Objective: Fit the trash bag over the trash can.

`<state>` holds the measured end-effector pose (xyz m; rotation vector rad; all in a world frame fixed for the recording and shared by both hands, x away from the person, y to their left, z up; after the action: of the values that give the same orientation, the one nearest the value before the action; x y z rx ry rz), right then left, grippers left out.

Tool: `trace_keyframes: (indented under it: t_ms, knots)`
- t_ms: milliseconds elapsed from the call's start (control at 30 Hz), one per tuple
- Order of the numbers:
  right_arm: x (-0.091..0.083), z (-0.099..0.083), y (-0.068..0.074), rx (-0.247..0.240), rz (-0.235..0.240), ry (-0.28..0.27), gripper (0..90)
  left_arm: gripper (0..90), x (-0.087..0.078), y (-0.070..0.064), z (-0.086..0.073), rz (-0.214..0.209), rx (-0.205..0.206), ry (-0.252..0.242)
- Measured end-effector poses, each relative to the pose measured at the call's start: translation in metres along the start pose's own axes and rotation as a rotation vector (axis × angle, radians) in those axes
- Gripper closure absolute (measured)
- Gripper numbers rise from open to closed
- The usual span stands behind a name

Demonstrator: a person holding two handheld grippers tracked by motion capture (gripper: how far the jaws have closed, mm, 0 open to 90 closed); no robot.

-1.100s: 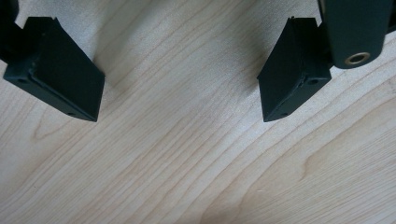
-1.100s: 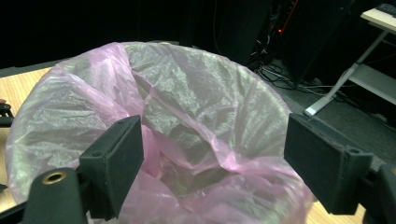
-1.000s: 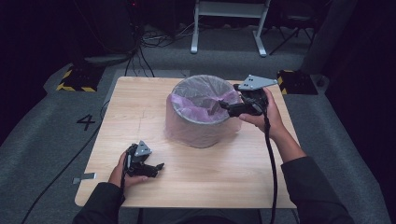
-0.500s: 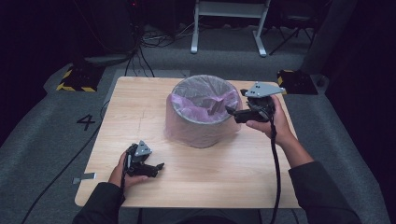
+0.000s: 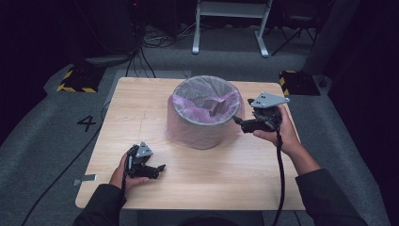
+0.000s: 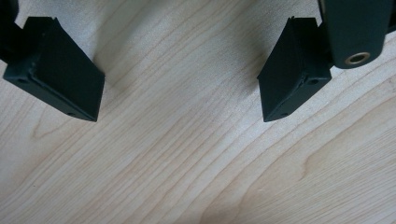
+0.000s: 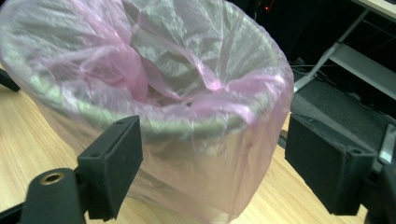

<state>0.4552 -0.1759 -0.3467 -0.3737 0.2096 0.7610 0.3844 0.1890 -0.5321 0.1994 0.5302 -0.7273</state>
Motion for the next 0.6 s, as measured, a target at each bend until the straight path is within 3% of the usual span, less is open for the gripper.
trace_keyframes:
  t_ms: [600]
  knots:
    - [-0.008, -0.041, -0.001, -0.052, -0.021, 0.124, 18.7, 14.2, 0.0, 0.0, 0.0, 0.0, 0.001, 0.0]
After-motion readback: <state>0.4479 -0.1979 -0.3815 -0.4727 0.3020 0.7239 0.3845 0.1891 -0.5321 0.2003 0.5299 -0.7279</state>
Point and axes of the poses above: each handheld gripper's, and its own axes: x roughly forward along the jaws, z roughly out of its top, y roughly to its left, the point moved 4 cm from there along x, roughly forward along the jaws, and after that the axes turned 13 degrees about -y, right-handed, at the moved point
